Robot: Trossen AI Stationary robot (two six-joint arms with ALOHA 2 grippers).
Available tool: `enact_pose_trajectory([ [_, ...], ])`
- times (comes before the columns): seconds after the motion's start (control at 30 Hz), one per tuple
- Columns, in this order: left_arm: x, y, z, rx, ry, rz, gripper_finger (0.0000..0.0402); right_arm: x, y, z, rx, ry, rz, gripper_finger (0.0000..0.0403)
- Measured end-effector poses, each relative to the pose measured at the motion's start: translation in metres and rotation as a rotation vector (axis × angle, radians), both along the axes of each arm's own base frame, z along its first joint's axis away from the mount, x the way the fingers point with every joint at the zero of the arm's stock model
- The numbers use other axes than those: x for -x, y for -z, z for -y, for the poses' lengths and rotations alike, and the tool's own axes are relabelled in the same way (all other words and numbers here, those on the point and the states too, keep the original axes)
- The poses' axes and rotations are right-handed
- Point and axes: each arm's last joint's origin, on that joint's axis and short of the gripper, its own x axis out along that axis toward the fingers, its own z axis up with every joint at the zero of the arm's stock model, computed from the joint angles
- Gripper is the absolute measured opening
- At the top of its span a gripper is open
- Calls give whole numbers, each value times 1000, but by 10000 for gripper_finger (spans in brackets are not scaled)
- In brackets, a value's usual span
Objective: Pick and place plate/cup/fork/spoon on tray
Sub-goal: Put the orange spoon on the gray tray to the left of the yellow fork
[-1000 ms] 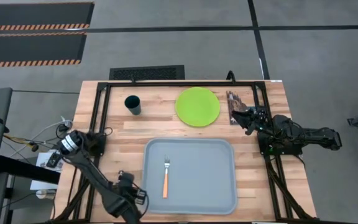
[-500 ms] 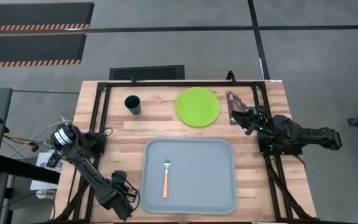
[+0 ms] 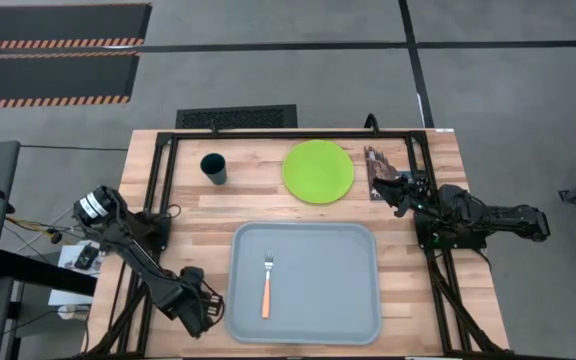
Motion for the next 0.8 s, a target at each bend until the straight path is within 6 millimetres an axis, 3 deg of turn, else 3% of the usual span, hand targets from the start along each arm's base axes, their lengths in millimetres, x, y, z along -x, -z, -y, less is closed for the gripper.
enact_pose_trajectory([
  [0.17, -3, 1, -3, 16, 6, -20, 122, 0, 0, 0, 0, 0, -2, 175],
  [0.43, -1, 8, -9, 21, 26, -43, 9, 0, 0, 0, 0, 0, -1, 175],
  [0.8, -5, 0, -9, 1, 8, -27, 1, 0, 0, 0, -1, 0, 2, 175],
])
